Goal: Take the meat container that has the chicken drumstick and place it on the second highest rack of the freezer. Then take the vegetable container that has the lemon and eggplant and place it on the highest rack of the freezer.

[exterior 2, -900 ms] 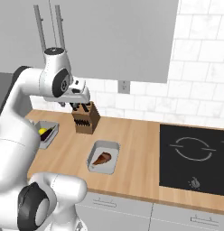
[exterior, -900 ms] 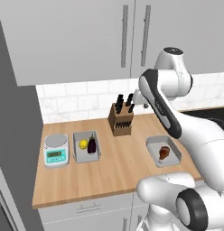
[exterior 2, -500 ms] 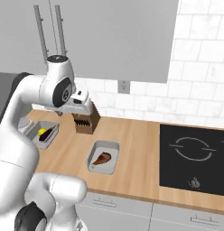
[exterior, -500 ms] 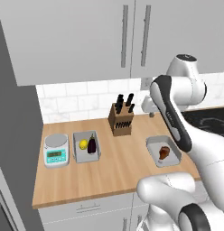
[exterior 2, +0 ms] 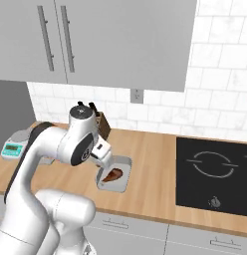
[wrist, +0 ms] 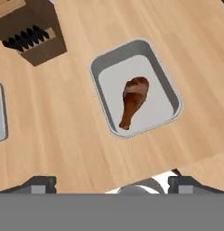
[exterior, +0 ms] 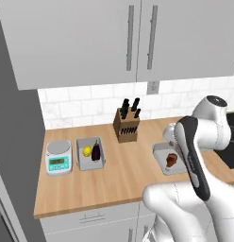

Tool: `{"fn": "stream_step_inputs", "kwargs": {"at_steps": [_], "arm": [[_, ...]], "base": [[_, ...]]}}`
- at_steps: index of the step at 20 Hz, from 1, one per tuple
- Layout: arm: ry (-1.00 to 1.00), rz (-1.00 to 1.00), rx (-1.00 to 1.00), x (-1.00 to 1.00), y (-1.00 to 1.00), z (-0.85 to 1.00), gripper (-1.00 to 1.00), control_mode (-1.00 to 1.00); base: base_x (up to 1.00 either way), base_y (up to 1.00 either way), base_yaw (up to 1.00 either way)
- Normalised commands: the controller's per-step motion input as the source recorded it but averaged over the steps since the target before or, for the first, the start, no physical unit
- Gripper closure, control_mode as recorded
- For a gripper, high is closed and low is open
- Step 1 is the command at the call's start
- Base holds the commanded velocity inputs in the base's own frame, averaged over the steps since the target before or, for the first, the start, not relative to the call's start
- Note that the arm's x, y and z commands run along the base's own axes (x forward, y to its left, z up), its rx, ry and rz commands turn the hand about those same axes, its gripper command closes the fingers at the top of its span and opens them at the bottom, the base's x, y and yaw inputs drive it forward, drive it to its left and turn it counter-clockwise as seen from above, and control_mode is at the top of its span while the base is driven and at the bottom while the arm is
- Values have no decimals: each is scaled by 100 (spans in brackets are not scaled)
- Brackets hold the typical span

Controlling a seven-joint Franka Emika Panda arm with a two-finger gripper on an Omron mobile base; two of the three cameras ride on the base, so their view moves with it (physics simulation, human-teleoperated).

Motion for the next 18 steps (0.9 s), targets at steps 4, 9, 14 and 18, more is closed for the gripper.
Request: {"fn": "stream_step_inputs", "kwargs": {"at_steps": [4,9,14,18], "arm": [[10,-39,16,0,-65,-54,-100,-100],[12,-35,18,0,-62,-29,-100,-100],[11,-21,14,4,-48,-17,-100,-100],[14,-10,9,16,-29,-5,-100,-100]], "base": [[0,0,0],[0,0,0],[0,0,0],[0,0,0]]}}
